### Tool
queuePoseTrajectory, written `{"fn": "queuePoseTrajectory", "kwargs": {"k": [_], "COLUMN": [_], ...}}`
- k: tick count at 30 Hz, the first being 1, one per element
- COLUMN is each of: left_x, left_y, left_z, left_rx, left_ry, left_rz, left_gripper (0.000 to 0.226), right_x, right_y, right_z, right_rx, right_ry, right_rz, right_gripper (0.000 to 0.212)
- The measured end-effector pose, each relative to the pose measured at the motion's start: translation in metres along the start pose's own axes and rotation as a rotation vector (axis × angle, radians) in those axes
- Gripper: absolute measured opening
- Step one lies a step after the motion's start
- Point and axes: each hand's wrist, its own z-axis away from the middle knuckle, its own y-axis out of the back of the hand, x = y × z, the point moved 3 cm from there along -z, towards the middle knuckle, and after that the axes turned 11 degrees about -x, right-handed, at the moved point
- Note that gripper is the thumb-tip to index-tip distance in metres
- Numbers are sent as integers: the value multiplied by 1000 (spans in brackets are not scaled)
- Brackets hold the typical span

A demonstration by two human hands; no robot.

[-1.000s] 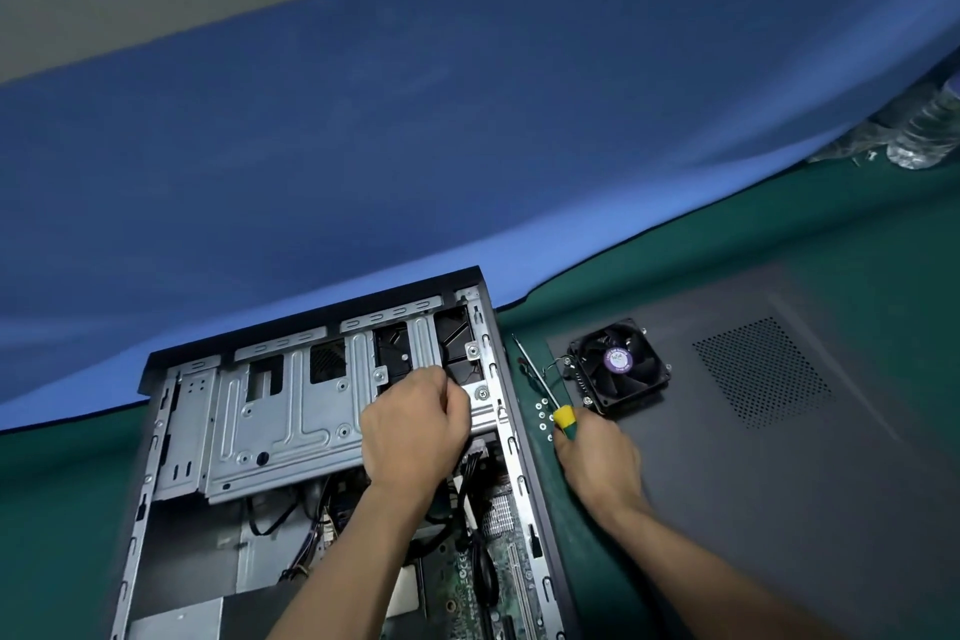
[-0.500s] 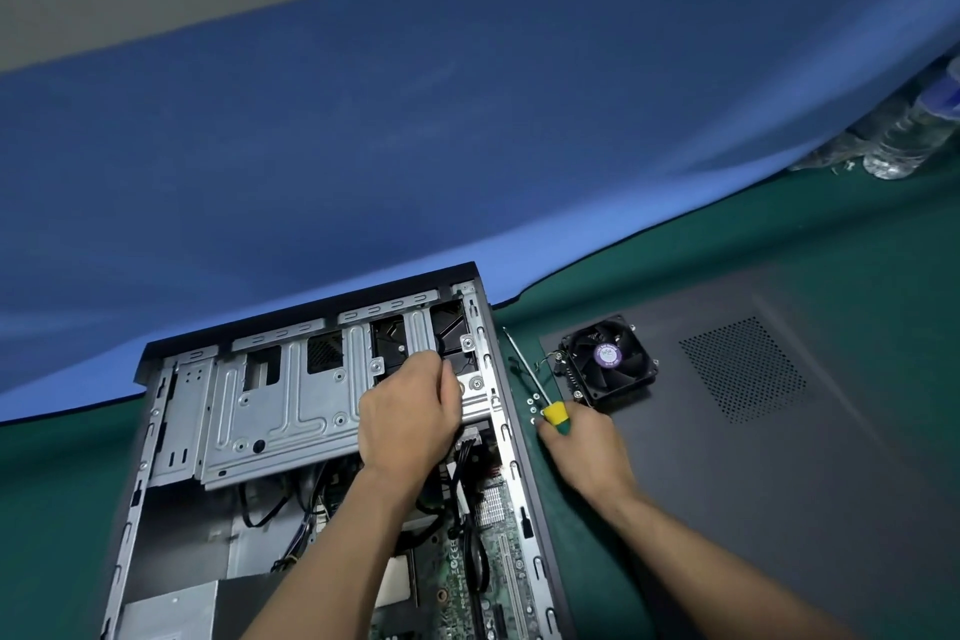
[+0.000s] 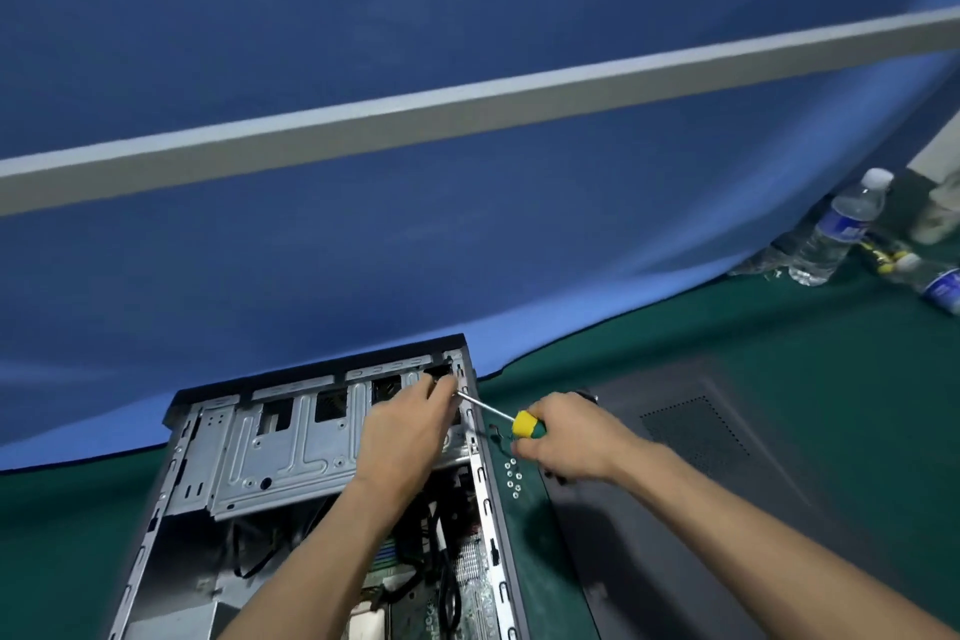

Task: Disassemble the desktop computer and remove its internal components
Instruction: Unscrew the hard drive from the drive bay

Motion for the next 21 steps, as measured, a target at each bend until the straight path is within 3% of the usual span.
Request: {"fn": "queuePoseTrajectory", "kwargs": {"k": [5,8,10,15,16,18,21], "left_x": [-11,-15,-16,-7,-6,-5,-6], "left_y": [19,15,5,-25,-29,-38,-48], "left_z": [1,7,11,11,11,12,18], "left_rx": [121,104,59,-204,-259,-335,-303], "left_ry": [26,140,253,486,499,487,467], "left_rz": [60,183,375,1096,1136,987,856], "left_gripper": [23,18,6,19,15,13,29], "right_x": [-21,-31,-38,-55,-58,-63,-70], "right_y": [47,69,77,78,76,71,67], "right_z": [14,21,25,29,28,28,24], "right_rx": [-76,36,143,426,471,505,515], "right_ry": [69,130,156,140,129,121,141], "right_rz": [-141,-308,-439,-458,-379,-211,-83], "right_gripper": [10,13,17,18,16,12,13]}}
